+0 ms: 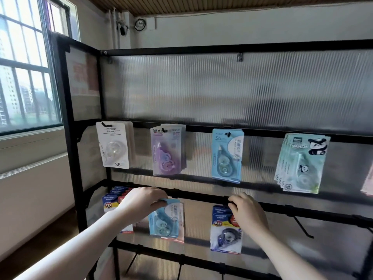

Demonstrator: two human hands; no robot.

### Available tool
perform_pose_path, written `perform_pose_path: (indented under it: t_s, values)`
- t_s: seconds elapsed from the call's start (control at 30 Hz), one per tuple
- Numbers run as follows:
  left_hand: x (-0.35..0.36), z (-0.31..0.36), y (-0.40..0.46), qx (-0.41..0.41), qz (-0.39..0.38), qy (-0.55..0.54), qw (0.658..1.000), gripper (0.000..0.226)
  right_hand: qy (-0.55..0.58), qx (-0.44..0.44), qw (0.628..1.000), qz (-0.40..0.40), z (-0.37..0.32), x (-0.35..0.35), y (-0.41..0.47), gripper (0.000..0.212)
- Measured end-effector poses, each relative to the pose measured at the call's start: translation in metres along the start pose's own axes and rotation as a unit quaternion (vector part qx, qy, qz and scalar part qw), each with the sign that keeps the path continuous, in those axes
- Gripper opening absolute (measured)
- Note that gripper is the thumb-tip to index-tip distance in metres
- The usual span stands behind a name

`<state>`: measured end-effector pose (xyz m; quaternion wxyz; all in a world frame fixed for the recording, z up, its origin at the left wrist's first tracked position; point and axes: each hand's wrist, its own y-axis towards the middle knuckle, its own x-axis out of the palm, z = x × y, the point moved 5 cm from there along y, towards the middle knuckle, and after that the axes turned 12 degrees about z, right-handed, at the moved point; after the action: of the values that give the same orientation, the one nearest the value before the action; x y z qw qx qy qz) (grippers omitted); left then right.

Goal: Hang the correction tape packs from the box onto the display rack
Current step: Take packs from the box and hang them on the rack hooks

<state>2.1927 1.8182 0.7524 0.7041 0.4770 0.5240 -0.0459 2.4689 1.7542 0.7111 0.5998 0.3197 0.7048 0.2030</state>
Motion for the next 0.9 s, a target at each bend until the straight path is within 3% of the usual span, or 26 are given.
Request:
perform_pose_path:
  t_s: [0.47,0.9]
  values:
    - [-0.026,0.094,0.075,0.049,0.051,-0.026,0.997,0.02,-0.069,0.054,0.996,-0.015,0.085,-0.036,-0.021,0.03]
    - [-0.072,0.131,0.14,-0.016,0.143,-0.113,0.983,0.022,-0.095,0.035,0.995,-0.025,0.109,-0.042,-0.016,0.03]
